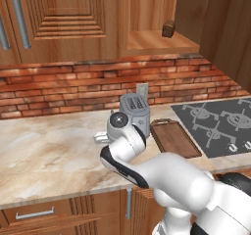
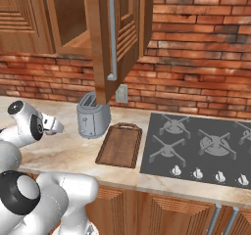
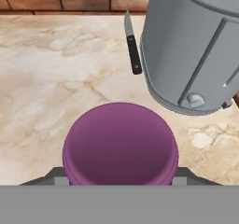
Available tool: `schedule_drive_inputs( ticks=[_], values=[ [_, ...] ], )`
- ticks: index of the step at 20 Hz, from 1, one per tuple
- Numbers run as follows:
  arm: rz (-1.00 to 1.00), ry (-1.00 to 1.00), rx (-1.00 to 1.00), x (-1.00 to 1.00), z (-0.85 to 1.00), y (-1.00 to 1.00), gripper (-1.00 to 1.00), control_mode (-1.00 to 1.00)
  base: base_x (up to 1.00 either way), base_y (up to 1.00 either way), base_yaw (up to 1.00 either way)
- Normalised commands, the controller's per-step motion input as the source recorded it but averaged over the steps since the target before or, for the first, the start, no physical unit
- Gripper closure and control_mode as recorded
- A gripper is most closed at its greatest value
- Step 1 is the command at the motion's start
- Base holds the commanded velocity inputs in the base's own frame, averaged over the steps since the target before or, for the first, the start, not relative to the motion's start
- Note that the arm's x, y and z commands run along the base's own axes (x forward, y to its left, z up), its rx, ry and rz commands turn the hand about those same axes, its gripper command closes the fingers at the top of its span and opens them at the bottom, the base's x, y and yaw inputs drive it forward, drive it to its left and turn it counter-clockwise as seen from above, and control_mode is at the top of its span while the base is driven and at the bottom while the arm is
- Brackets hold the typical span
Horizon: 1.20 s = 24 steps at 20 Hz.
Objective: Pick the bread, place it on the cutting board, pick the jam, place it on the counter, and close the cabinet.
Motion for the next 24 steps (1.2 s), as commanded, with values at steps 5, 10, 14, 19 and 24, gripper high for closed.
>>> schedule_drive_inputs(
  ticks=[5, 10, 14, 19, 24],
  values=[
    [0.0, 0.0, 0.0, 0.13, -0.27, 0.0, 1.0, -1.0, 0.0, 0.0, 0.0],
    [0.0, 0.0, 0.0, 0.11, -0.19, 0.0, 1.0, -1.0, 0.0, 0.0, 0.0],
    [0.0, 0.0, 0.0, 0.02, -0.12, 0.0, 1.0, -1.0, 0.0, 0.0, 0.0],
    [0.0, 0.0, 0.0, 0.0, -0.17, 0.0, 1.0, -1.0, 0.0, 0.0, 0.0],
    [0.0, 0.0, 0.0, 0.0, -0.15, 0.0, 1.0, -1.0, 0.0, 0.0, 0.0]
  ],
)
